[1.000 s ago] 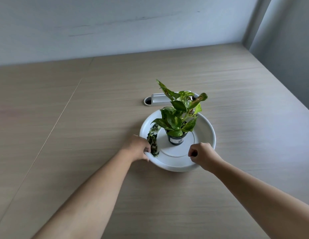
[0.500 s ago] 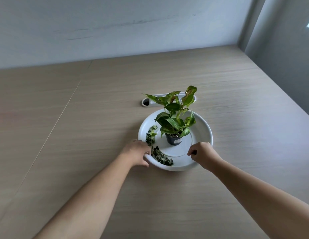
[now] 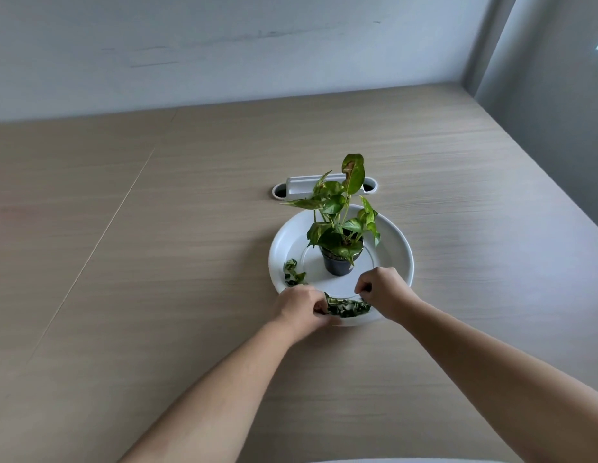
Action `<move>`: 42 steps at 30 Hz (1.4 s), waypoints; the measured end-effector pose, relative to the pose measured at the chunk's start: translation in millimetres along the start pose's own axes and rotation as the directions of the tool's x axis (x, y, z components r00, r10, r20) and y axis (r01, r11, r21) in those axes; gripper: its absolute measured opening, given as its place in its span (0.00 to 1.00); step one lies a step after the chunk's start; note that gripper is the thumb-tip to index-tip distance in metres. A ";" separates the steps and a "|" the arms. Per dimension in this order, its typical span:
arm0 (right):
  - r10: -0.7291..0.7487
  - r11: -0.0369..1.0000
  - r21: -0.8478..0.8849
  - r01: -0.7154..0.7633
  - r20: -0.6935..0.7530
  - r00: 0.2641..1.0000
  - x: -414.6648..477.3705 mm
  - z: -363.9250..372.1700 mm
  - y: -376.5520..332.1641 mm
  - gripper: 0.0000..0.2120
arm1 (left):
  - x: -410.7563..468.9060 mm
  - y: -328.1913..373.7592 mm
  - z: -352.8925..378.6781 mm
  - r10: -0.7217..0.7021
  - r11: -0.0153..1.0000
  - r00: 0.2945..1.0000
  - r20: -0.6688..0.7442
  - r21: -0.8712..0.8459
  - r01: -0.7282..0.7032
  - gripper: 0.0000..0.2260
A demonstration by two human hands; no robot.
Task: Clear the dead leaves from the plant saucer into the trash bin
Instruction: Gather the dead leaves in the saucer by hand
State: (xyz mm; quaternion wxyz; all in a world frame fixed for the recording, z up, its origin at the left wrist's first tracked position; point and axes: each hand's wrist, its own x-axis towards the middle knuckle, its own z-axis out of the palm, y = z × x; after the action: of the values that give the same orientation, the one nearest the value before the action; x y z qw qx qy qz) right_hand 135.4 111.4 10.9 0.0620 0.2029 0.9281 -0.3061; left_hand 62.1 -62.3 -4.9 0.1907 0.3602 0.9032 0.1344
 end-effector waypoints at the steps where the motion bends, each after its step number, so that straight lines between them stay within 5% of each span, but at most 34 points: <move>1: 0.002 1.000 -0.007 -0.002 0.002 1.000 0.4 0.2 0.2 0.12 | 2.7 -0.5 -3.6 -0.017 0.998 1.000 -0.005 -0.053 0.017 0.21; 11: -0.009 0.975 -0.218 0.041 0.147 0.989 3.2 13.6 0.8 0.13 | 27.2 18.8 -5.8 -0.041 0.996 0.993 0.106 0.078 0.033 0.12; 16: -0.023 0.958 -0.278 0.067 0.158 0.987 8.7 18.8 -4.4 0.08 | 29.3 20.5 2.1 -0.033 0.997 0.995 0.094 0.077 0.025 0.16; 30: 0.087 0.996 -0.019 -0.085 0.108 0.990 16.9 8.2 -3.5 0.07 | 36.1 4.9 -7.8 -0.111 0.942 0.993 0.051 -0.313 0.121 0.03; 42: 0.170 0.983 0.071 -0.167 -0.044 0.984 -12.8 -42.3 2.4 0.07 | 23.7 31.0 -21.4 -0.074 0.914 0.997 0.013 -0.399 0.073 0.03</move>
State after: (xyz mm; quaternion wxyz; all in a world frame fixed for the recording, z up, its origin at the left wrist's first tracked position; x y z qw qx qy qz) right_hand 148.4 134.0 46.7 0.0579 0.2903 0.8980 -0.3255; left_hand 55.5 -26.1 20.1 0.2641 0.2795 0.8699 0.3090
